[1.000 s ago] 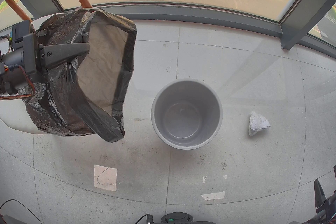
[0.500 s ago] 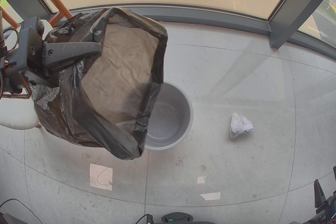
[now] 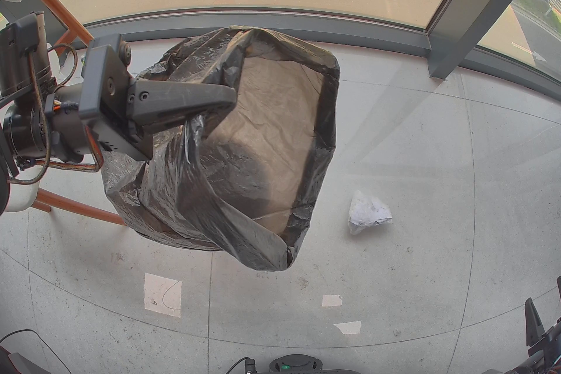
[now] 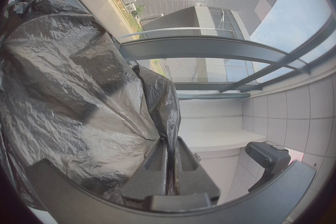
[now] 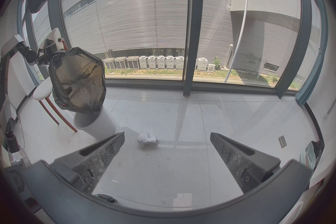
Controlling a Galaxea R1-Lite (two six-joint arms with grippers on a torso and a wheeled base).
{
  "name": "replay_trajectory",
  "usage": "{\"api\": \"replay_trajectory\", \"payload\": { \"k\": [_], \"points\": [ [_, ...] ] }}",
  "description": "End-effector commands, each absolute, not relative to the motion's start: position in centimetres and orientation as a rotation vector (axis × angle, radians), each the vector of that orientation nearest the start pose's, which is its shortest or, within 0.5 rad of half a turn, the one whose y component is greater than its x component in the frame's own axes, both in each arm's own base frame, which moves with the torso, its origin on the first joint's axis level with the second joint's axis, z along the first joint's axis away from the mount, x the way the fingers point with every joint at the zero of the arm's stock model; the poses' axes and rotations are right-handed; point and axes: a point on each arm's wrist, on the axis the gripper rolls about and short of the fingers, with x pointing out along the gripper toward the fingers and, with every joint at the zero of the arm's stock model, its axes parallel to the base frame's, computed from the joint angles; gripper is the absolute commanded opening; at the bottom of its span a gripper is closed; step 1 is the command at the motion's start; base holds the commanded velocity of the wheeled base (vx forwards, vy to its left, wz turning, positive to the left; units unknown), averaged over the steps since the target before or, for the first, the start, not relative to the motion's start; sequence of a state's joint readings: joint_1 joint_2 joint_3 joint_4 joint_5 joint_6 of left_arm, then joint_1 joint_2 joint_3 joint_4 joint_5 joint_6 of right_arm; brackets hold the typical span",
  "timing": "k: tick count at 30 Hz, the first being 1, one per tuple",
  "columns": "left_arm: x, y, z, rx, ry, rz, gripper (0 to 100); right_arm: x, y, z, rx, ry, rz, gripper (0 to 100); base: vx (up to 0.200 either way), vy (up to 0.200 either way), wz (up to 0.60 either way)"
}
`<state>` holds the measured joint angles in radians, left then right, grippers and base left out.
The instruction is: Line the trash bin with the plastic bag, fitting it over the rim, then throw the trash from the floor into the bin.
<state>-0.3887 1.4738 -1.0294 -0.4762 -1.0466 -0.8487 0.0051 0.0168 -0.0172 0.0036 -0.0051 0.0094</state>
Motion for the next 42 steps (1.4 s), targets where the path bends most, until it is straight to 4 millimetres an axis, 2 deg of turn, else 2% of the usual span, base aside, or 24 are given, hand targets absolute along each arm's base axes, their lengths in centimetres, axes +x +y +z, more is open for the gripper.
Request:
{"api": "replay_trajectory", "payload": {
  "k": [1,7,8,9,10,11,12,13,15,17,20,22,23,24,25,26,27,32,34,42],
  "points": [
    [23.3,-11.8,28.0,-0.721,0.633,-1.337,0,-2.2,0.0,7.6,0.009,0.009,0.000,100,0.000,0.000,0.00],
    [22.8,-11.5,25.6,-0.710,0.592,-1.353,0,-2.2,0.0,7.6,0.005,0.005,-0.003,100,0.000,0.000,0.00],
    [22.7,-11.5,25.3,-0.707,0.580,-1.356,0,-2.4,0.0,8.5,0.015,-0.035,0.000,100,0.000,0.000,0.00],
    [22.6,-11.4,25.0,-0.703,0.566,-1.360,0,-2.7,0.0,10.1,0.022,-0.090,0.013,100,0.000,0.000,0.00],
    [22.4,-11.3,24.6,-0.697,0.549,-1.368,0,-3.1,-0.1,13.9,0.039,-0.168,0.043,100,0.000,0.000,0.00],
    [22.3,-11.3,24.5,-0.697,0.542,-1.369,0,-2.4,-0.1,15.8,0.051,-0.150,0.066,100,0.000,0.000,0.00],
    [22.2,-11.2,24.4,-0.701,0.535,-1.371,0,-0.7,-0.1,17.6,0.070,-0.075,0.107,100,0.000,0.000,0.00],
    [22.2,-11.1,24.4,-0.710,0.531,-1.372,0,0.6,0.1,18.7,0.108,-0.020,0.166,100,0.000,0.000,0.00],
    [22.0,-11.0,24.6,-0.737,0.533,-1.373,0,1.6,0.5,19.8,0.232,0.032,0.287,100,0.000,0.000,0.00],
    [21.9,-10.9,24.9,-0.778,0.542,-1.369,0,4.3,1.9,19.5,0.373,0.224,0.399,100,0.000,0.000,0.00],
    [21.9,-10.8,25.3,-0.802,0.509,-1.359,0,6.9,4.3,19.5,0.526,0.425,0.499,100,0.000,0.000,0.00],
    [22.0,-10.7,25.6,-0.807,0.472,-1.345,0,8.6,5.5,19.2,0.557,0.533,0.545,100,0.000,0.000,0.00],
    [22.0,-10.7,25.6,-0.807,0.472,-1.345,0,8.6,5.5,19.2,0.557,0.533,0.545,100,0.000,0.000,0.00],
    [22.1,-10.6,25.8,-0.803,0.446,-1.346,0,10.4,6.5,18.4,0.555,0.621,0.582,100,0.000,0.000,0.00],
    [22.1,-10.6,25.9,-0.799,0.437,-1.349,0,11.3,6.9,18.1,0.555,0.647,0.593,100,0.000,0.000,0.00],
    [22.1,-10.6,25.9,-0.799,0.436,-1.349,0,11.6,7.0,18.0,0.554,0.653,0.597,100,0.000,0.000,0.00],
    [22.0,-10.6,26.1,-0.794,0.421,-1.354,0,13.3,7.6,17.5,0.539,0.661,0.615,100,0.000,0.000,0.00],
    [21.9,-10.6,26.2,-0.792,0.412,-1.358,0,18.0,10.0,15.8,0.513,0.633,0.681,100,0.000,0.000,0.00],
    [21.9,-10.6,26.2,-0.792,0.412,-1.360,0,18.5,10.4,15.4,0.515,0.639,0.701,100,0.000,0.000,0.00],
    [21.8,-10.6,26.2,-0.821,0.447,-1.366,0,24.2,13.1,11.4,0.527,0.608,0.773,100,0.000,0.000,0.00]
  ]
}}
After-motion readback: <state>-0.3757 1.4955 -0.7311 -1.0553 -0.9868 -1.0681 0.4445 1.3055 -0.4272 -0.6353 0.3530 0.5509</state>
